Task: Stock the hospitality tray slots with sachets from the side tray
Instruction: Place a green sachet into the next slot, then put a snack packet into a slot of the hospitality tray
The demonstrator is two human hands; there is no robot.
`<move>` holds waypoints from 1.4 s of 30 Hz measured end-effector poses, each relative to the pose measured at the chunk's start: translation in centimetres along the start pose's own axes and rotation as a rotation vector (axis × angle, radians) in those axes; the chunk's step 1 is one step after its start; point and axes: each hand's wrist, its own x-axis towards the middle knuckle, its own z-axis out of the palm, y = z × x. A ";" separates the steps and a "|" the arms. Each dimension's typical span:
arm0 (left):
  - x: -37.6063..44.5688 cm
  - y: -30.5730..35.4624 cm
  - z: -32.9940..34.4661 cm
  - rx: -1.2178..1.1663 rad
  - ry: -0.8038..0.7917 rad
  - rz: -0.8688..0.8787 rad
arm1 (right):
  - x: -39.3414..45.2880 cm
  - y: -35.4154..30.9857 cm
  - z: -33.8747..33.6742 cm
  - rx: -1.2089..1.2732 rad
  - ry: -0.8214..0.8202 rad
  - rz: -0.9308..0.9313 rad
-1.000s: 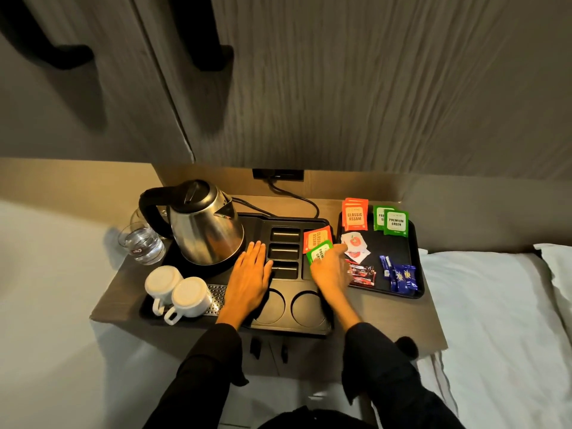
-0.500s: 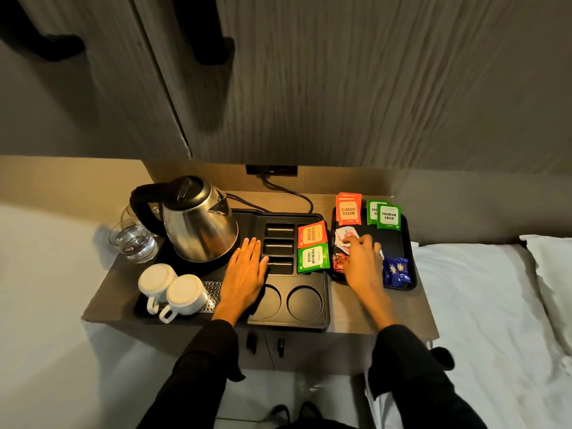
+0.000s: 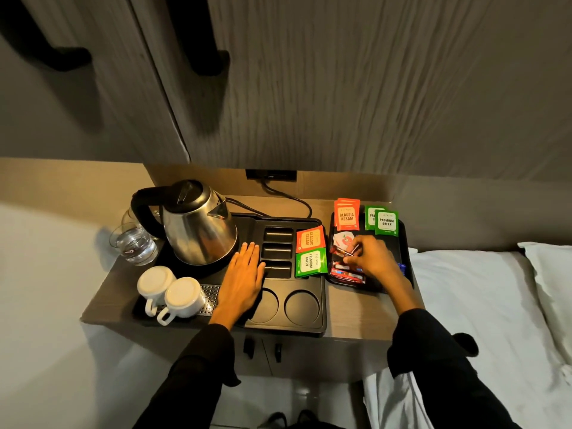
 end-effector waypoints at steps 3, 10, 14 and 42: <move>0.1 0.0 0.2 0.059 -0.017 0.009 | 1.5 -3.2 -0.5 0.138 -0.030 -0.097; 0.3 -0.4 0.0 0.100 -0.037 0.015 | 3.7 -12.6 3.2 0.028 -0.110 -0.291; 0.5 -0.4 0.1 0.123 -0.045 0.023 | 4.3 -14.3 5.0 -0.168 -0.107 -0.359; 0.2 0.0 -0.3 0.147 -0.065 0.032 | -3.8 4.0 2.3 -0.024 0.242 0.339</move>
